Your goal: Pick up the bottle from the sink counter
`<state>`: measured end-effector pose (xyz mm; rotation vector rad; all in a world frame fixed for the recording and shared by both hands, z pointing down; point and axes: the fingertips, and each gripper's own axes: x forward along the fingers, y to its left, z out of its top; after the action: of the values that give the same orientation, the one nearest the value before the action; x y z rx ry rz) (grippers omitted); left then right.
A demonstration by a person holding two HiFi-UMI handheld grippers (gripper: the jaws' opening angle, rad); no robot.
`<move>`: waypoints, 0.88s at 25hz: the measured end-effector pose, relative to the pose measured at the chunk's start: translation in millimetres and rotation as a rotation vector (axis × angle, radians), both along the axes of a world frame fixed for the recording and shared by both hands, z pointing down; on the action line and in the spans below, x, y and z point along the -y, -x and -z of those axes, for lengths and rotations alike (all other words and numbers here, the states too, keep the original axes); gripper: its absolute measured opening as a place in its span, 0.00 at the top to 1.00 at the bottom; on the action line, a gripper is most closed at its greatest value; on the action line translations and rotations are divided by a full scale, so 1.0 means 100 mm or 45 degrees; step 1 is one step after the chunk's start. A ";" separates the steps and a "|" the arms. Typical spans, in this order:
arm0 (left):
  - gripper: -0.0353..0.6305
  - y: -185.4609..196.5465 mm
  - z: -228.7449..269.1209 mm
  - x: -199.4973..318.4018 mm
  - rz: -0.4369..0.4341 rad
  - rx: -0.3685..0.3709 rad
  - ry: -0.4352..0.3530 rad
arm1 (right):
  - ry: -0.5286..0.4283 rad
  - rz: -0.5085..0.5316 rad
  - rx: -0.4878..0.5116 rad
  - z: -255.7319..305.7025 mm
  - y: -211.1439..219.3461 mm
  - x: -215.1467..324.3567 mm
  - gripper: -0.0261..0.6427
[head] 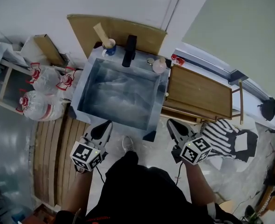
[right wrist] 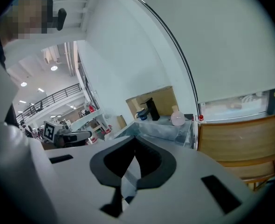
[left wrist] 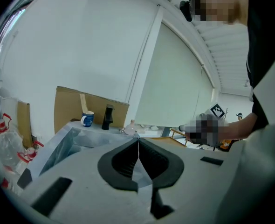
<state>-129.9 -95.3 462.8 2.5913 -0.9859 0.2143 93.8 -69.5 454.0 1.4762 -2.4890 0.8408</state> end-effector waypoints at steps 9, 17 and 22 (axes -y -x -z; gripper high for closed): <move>0.91 -0.04 -0.06 0.32 -0.045 0.003 0.011 | -0.037 -0.044 -0.044 -0.02 -0.05 0.39 0.95; 0.92 -0.24 -0.08 0.49 -0.034 0.014 0.026 | -0.064 -0.001 -0.076 -0.05 -0.18 0.82 0.95; 0.92 -0.36 -0.10 0.63 0.033 0.029 0.038 | -0.102 0.025 -0.121 -0.15 -0.33 1.25 0.92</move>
<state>-94.0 -158.4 473.0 2.5530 -1.0155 0.2506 126.5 -194.2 469.3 1.4773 -2.4899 0.6592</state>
